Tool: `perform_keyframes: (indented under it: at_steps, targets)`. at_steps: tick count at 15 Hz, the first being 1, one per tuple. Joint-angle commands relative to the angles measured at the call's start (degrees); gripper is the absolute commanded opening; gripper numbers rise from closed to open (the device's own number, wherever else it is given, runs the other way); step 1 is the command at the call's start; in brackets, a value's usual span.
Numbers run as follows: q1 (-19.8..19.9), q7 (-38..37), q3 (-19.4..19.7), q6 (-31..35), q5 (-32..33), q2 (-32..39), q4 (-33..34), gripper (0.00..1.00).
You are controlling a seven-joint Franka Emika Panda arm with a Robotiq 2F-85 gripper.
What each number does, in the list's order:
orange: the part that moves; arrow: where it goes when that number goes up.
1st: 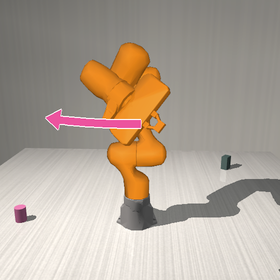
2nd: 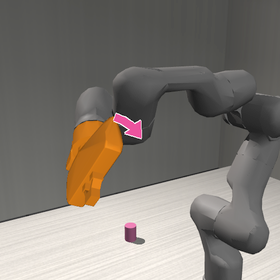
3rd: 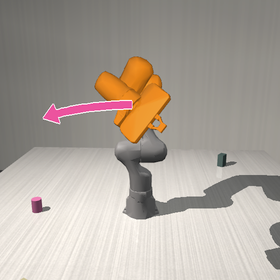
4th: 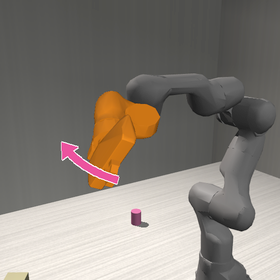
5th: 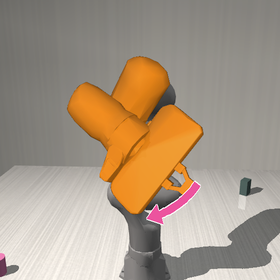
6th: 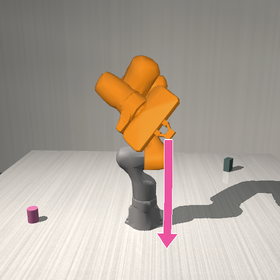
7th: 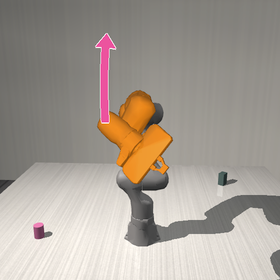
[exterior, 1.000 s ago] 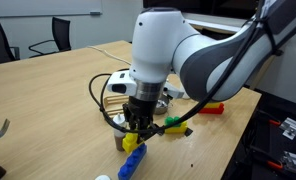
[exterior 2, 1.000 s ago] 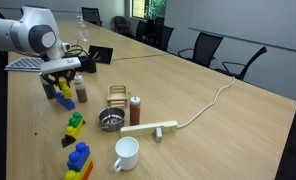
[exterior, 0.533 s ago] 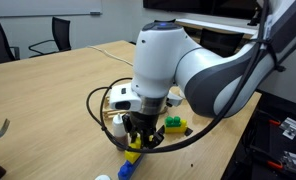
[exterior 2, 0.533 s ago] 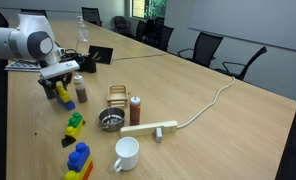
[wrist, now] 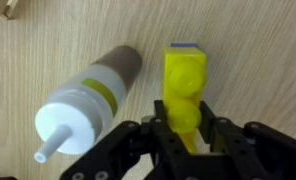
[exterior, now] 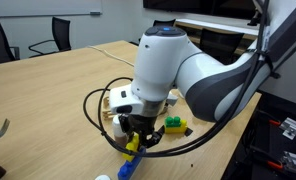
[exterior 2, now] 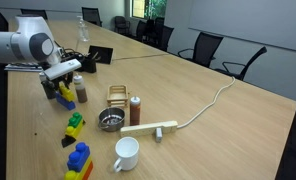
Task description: Take the yellow block and put it on the blue block
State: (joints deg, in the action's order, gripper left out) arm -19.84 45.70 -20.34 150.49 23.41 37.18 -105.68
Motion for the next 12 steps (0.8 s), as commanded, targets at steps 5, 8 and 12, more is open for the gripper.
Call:
perform_keyframes:
  at_steps: [5,8,12]
  targets:
    - [-1.29,0.10,0.84,-1.10,-0.26,0.94,0.50,0.10]
    - [-1.05,0.26,0.81,-0.86,-0.52,1.92,0.68,0.10]
    - [-0.98,-0.10,0.86,-0.43,-0.80,2.55,0.58,0.10]
